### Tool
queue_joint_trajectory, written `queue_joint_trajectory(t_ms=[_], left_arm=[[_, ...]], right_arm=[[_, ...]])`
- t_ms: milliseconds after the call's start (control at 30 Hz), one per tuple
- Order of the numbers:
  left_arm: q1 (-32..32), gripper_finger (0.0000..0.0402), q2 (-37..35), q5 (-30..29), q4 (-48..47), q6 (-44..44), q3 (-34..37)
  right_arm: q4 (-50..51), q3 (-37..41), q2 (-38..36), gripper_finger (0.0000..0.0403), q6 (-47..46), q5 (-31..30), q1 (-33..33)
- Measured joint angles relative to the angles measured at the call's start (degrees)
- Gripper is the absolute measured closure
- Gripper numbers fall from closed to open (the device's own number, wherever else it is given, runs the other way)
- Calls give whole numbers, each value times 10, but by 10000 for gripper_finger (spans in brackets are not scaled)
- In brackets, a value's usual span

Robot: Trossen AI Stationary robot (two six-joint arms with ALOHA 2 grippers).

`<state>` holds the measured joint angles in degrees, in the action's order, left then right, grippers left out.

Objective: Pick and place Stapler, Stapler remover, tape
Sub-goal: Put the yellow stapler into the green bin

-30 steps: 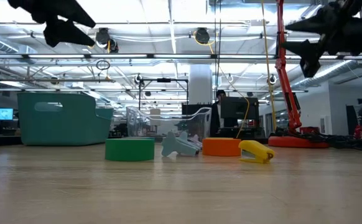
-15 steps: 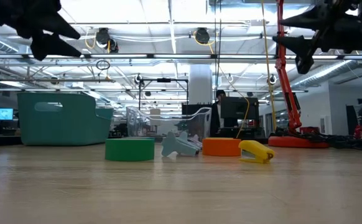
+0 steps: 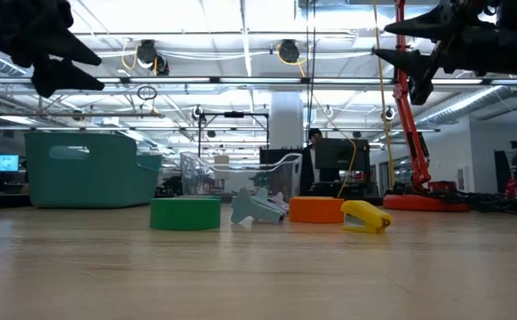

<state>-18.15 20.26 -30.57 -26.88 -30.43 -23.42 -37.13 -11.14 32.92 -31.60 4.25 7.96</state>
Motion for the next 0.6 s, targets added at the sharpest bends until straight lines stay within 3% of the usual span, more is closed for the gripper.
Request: queue_joint_trajectory(t_ms=[367, 600], left_arm=[[0, 131, -57, -20, -82, -23, 1], [0, 131, -94, -21, -98, -8, 0]], right_arm=[[-21, -46, 66, 236, 31, -77, -64], [81, -122, 128, 236, 62, -108, -91]])
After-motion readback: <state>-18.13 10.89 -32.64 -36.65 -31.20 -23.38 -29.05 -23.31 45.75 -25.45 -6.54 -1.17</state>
